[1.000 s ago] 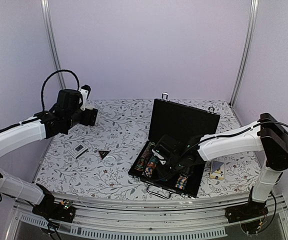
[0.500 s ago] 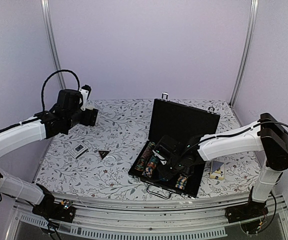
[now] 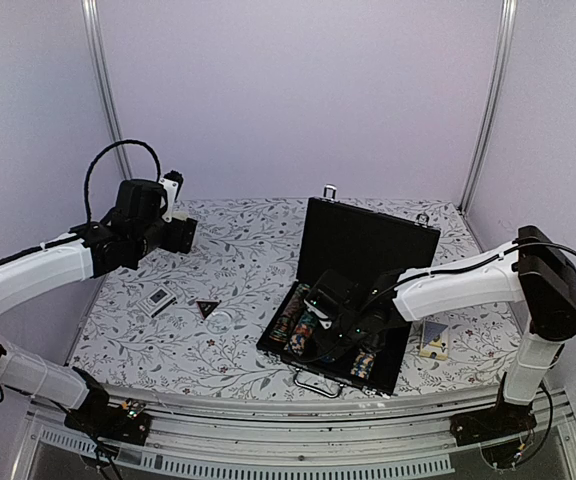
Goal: Pack up texas hold em set
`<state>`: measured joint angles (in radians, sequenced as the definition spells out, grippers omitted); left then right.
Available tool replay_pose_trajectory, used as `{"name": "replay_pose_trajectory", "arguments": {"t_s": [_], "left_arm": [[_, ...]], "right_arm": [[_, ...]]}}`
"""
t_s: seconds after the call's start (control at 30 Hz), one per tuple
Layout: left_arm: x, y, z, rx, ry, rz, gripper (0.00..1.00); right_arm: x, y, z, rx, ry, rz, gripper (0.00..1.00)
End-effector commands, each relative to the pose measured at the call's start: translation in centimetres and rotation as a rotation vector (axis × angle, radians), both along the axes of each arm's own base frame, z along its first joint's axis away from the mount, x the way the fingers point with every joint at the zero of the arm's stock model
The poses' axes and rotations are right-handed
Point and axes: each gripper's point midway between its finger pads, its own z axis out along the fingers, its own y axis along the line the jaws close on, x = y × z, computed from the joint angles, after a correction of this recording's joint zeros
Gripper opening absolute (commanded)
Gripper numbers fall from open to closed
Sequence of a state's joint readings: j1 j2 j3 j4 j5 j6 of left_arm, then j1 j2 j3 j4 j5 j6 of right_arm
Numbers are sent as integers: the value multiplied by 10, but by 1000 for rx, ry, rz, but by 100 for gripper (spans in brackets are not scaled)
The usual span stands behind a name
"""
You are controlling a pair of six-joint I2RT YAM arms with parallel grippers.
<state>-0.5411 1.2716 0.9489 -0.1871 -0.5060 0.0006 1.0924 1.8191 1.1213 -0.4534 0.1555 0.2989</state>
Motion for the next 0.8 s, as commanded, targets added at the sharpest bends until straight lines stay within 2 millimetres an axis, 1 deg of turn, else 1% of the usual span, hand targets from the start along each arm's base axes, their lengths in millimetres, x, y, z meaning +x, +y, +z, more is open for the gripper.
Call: {"name": "replay_pose_trajectory", "arguments": {"t_s": [0.0, 0.77], "left_arm": [[0, -8, 1, 12, -3, -19, 95], [0, -10, 0, 20, -1, -22, 95]], "right_arm": [[2, 2, -4, -20, -3, -11, 18], [3, 4, -9, -26, 7, -12, 17]]}}
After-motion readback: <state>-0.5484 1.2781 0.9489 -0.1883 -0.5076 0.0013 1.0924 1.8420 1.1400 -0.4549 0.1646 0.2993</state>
